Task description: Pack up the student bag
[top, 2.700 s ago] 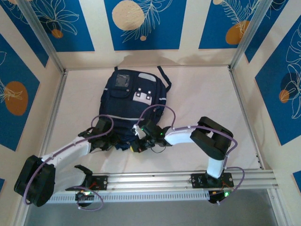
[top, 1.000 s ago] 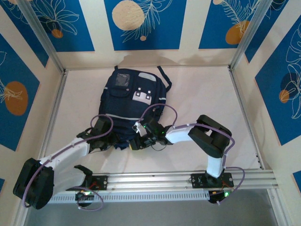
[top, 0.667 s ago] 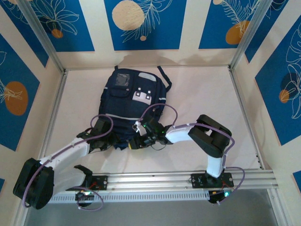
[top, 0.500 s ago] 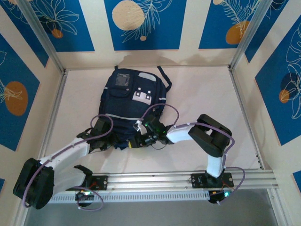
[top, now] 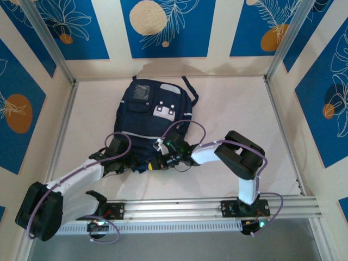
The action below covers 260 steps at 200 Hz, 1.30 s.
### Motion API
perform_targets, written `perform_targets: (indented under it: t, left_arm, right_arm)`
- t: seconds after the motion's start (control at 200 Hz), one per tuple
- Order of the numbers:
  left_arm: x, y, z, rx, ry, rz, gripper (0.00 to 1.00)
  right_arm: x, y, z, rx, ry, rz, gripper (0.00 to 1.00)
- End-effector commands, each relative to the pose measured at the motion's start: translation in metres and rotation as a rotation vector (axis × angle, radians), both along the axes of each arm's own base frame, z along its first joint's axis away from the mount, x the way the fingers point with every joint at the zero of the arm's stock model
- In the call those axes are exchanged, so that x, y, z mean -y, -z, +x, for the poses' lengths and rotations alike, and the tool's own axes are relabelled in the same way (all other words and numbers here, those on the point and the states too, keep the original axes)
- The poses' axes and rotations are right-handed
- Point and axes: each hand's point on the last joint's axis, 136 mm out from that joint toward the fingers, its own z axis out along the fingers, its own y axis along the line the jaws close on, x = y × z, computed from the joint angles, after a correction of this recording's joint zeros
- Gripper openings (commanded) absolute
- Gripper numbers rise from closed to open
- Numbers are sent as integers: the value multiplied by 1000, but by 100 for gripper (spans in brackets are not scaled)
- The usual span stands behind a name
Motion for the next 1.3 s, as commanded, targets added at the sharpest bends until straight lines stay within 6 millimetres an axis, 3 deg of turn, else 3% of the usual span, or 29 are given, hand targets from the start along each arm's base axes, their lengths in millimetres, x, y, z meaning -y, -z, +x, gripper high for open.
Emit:
perform_targets:
  t: [0.0,0.315,0.78,1.295]
  left_arm:
    - [-9,16,-17,-69,15,39,33]
    - [-16,14,-19,-71,8,71,33]
    - [-23,8,-20,-56,8,106,33]
    - [-26,7,-19,-51,4,121,33]
  right_arm:
    - [2,-5,10,40,21,-12,0]
    - [47,25,15,117,64,-256,0]
    - [75,15,25,215,76,-335,0]
    - [107,27,43,241,164,-423,0]
